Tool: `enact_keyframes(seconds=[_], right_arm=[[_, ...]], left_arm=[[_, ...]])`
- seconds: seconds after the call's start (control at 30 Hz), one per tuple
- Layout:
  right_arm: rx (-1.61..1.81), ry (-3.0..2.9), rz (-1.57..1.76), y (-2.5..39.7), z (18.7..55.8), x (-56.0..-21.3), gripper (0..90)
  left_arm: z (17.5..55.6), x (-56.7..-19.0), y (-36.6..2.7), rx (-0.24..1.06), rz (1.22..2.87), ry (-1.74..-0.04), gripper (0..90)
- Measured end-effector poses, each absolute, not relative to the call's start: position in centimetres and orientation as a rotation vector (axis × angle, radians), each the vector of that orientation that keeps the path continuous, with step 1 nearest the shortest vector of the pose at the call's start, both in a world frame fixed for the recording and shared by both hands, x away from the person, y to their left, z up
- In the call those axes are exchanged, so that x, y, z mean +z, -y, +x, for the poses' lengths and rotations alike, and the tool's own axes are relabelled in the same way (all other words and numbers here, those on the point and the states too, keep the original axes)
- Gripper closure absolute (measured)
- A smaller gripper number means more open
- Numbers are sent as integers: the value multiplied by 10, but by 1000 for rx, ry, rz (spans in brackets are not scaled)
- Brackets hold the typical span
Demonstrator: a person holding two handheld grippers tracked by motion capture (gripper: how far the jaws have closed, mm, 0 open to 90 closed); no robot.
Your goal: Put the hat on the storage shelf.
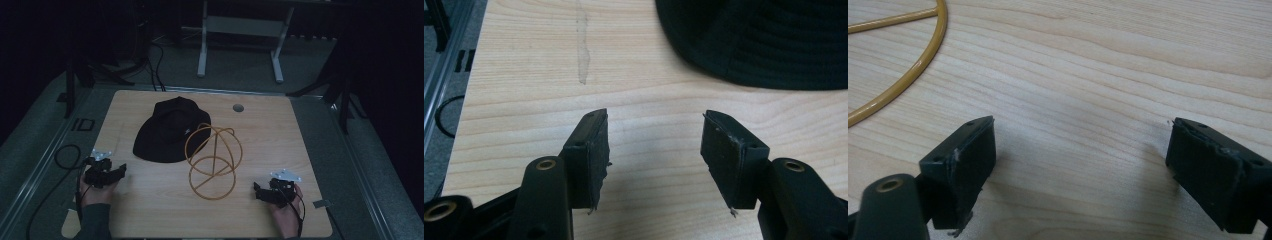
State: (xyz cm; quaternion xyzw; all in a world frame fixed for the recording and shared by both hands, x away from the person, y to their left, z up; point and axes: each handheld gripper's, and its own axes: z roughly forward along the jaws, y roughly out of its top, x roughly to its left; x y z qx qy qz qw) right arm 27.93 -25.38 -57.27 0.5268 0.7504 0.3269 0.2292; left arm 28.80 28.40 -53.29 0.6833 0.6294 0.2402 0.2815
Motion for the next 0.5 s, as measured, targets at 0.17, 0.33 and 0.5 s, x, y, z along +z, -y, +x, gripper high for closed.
enact_keyframes(seconds=[0.17,0.33,0.5], right_arm=[[899,-2065,1451,254,279,-573,124],[899,-2064,1451,254,279,-573,124],[898,-2063,1453,253,279,-573,125]], left_arm=[[290,-532,-285,626,1839,-1691,454],[291,-525,-283,622,1839,-1688,454],[294,-518,-277,621,1843,-1684,452]])
